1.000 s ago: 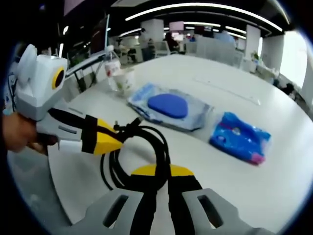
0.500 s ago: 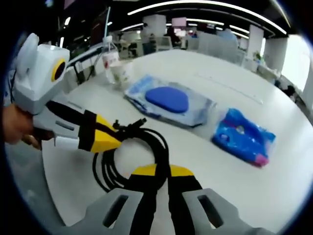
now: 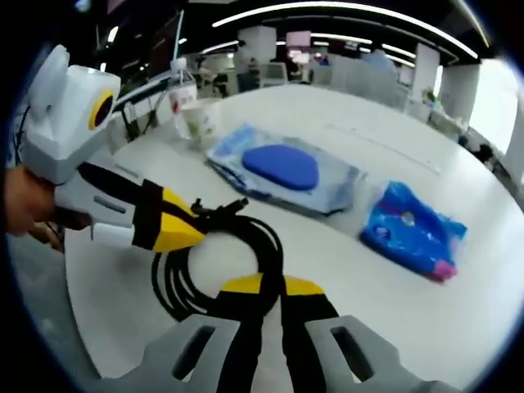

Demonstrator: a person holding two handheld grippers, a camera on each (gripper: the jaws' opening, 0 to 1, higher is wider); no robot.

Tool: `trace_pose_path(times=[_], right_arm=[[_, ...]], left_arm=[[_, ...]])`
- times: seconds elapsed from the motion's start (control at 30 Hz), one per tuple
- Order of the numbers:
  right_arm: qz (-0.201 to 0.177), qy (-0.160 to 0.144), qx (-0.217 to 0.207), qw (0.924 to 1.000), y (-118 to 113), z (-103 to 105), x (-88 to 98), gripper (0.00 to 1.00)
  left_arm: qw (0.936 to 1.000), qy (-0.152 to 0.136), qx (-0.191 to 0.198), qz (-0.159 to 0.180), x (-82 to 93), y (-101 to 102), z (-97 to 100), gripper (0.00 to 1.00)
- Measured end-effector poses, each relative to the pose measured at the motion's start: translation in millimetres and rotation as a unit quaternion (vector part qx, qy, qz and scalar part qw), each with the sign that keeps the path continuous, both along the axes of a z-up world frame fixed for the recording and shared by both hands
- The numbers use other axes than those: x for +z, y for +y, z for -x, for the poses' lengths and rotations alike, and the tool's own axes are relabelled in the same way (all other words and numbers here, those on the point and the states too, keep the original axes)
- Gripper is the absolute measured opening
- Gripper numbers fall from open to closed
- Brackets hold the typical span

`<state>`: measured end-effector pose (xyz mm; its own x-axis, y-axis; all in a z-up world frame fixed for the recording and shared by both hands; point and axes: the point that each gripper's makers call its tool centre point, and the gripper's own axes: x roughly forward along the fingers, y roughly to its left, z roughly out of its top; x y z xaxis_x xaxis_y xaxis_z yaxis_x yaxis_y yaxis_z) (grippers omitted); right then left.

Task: Arrange the tabletop items into an orderly group along one side of the table until the central work area is clear of visible clutter.

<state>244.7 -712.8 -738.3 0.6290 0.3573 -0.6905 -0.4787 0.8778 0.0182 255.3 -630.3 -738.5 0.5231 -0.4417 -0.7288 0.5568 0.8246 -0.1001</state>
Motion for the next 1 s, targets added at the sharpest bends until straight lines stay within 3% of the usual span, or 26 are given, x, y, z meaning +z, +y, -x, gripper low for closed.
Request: trace_pose_path(times=[0.13,0.27,0.53,0.7,1.0], right_arm=[[0.021,-0.014,0.020,0.9995,0,-1,1.8,0.05],[0.014,-0.027,0.022,0.9993,0,-4,8.4,0.07],[-0.013,-0.042,0.010,0.9990,-1,-6,22.1,0.26],[-0.026,-0.042,0.005,0.9988,-1,-1,26.6,0.39],[-0.038,-0.046,-0.006,0.9982,-6,3,35.9,0.51]], left_arm=[[0.9999,0.008,0.000,0.013,-0.3,-2,2.1,0.11],[0.9998,0.007,-0.003,0.016,1.3,-2,2.3,0.15],[0.9997,-0.008,-0.008,0.019,9.0,-3,6.3,0.27],[0.9993,-0.024,0.001,0.030,19.5,1,6.9,0.44],[0.9987,-0.040,-0.005,0.032,33.8,10,10.8,0.50]])
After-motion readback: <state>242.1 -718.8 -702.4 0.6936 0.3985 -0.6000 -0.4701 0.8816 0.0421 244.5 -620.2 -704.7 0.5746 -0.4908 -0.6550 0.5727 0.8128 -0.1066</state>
